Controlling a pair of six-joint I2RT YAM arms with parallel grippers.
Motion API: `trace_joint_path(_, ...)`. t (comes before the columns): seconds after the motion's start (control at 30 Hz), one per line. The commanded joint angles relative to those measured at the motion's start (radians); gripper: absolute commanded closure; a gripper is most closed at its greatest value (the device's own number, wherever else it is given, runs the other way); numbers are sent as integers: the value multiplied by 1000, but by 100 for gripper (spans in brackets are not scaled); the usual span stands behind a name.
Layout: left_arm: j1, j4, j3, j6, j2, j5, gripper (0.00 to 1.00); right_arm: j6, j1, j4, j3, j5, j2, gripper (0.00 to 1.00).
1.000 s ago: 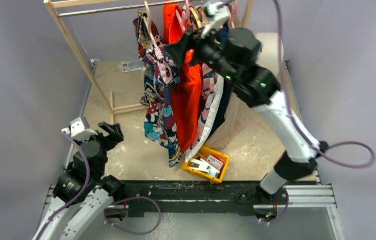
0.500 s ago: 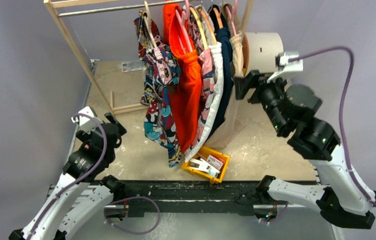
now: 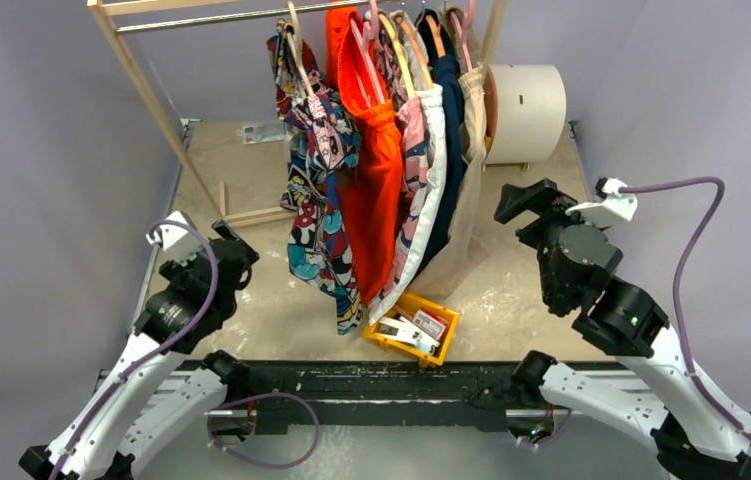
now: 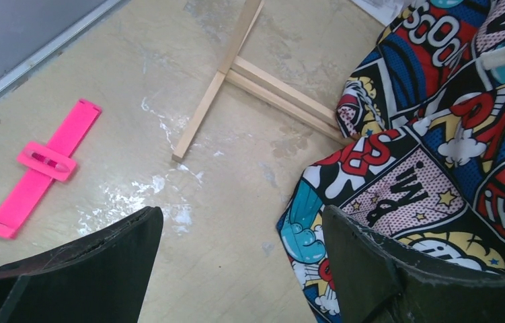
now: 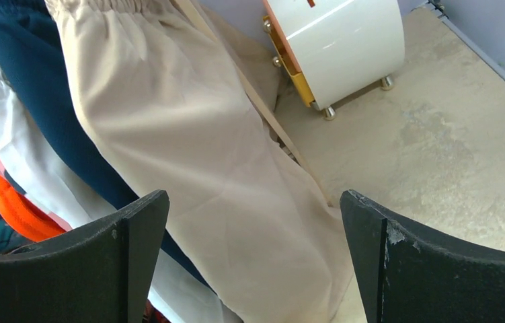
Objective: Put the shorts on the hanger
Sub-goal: Reset both arms
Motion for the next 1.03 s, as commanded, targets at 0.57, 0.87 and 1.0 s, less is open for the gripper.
trace_joint_path(0.57, 2, 229, -5, 323, -25, 292, 12, -286, 2, 322, -337, -109, -199, 1)
trace_joint_path(0.87, 2, 302, -22, 401, -72, 345, 14, -258, 2, 253, -310, -73, -164, 1)
trace_joint_path(1.0, 2, 286, -12, 390, -118, 298, 13, -278, 2, 278, -319, -69, -157, 1)
